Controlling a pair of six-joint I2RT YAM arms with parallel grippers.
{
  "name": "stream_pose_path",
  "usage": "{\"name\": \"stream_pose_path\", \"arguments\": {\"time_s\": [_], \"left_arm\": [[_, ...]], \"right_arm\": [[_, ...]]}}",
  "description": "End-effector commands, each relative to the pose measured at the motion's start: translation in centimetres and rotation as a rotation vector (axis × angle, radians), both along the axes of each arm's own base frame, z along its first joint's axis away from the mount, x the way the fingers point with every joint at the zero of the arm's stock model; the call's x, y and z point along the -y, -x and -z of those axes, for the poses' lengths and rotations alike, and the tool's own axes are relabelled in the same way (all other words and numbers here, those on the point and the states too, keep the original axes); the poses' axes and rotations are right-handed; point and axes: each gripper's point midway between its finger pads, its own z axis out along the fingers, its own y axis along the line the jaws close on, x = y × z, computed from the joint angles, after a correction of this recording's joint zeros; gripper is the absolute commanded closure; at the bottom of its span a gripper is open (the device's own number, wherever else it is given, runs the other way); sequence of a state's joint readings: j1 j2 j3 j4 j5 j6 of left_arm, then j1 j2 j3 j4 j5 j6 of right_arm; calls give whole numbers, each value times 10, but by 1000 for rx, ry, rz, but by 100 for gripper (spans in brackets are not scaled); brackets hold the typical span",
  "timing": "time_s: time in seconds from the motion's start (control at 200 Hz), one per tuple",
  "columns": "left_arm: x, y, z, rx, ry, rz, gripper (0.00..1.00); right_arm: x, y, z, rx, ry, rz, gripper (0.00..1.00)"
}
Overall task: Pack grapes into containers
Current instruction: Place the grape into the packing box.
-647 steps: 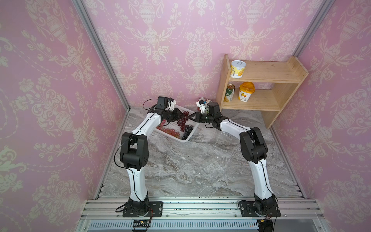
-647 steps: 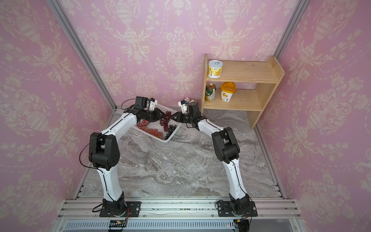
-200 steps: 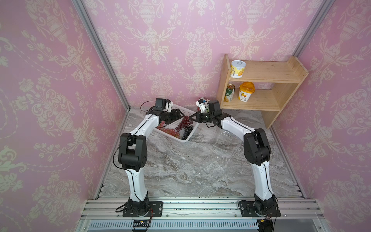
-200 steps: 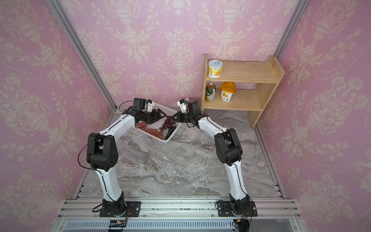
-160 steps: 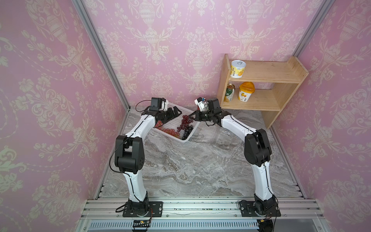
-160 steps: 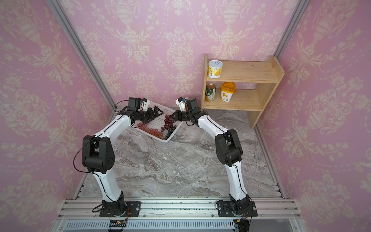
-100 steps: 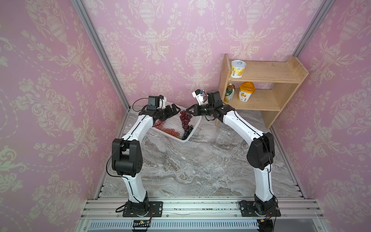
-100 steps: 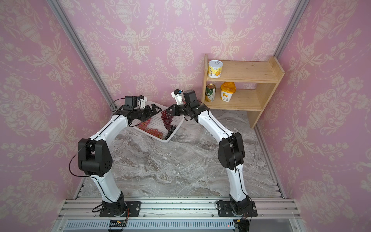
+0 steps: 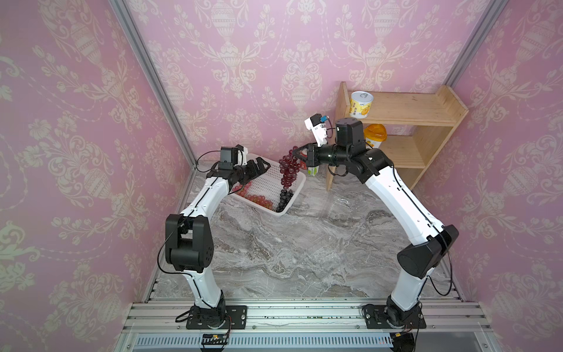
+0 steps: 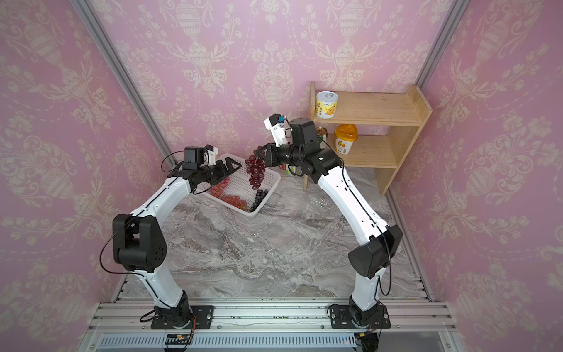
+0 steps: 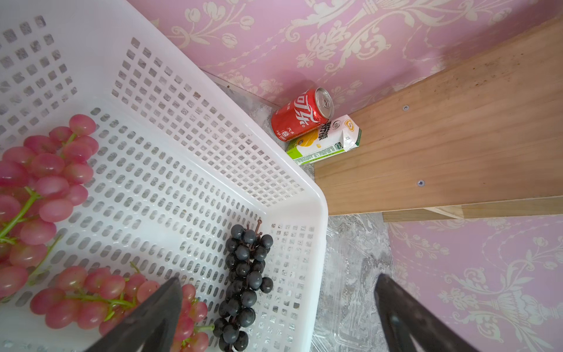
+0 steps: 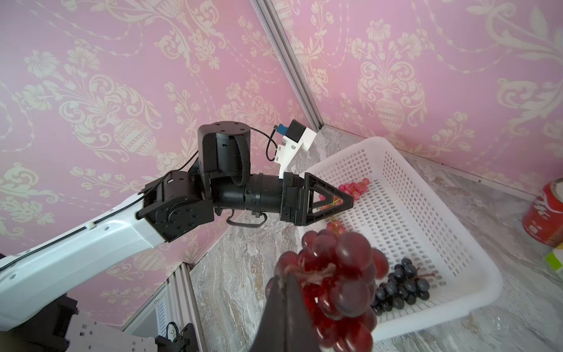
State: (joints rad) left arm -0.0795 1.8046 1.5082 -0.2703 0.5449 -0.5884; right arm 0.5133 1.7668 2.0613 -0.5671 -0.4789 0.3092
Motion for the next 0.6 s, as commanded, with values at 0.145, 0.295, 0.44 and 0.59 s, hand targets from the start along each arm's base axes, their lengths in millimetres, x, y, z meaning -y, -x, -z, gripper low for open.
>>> {"name": "stream_pose_path", "arguments": {"time_s": [0.145, 0.295, 0.44, 0.59], "left_arm": [[1, 8, -16, 33, 34, -2, 1], [6, 10, -16, 33, 33, 10, 1], [10, 11, -16, 32, 31, 18, 1], [12, 12, -14, 29, 28, 22, 1]], "right_arm": [[39, 41, 32, -78, 100, 113, 100], [50, 69, 61, -138, 127, 130, 100], [61, 97, 76, -176, 127, 148, 100], [72, 118, 96, -236, 92, 171, 100]]}}
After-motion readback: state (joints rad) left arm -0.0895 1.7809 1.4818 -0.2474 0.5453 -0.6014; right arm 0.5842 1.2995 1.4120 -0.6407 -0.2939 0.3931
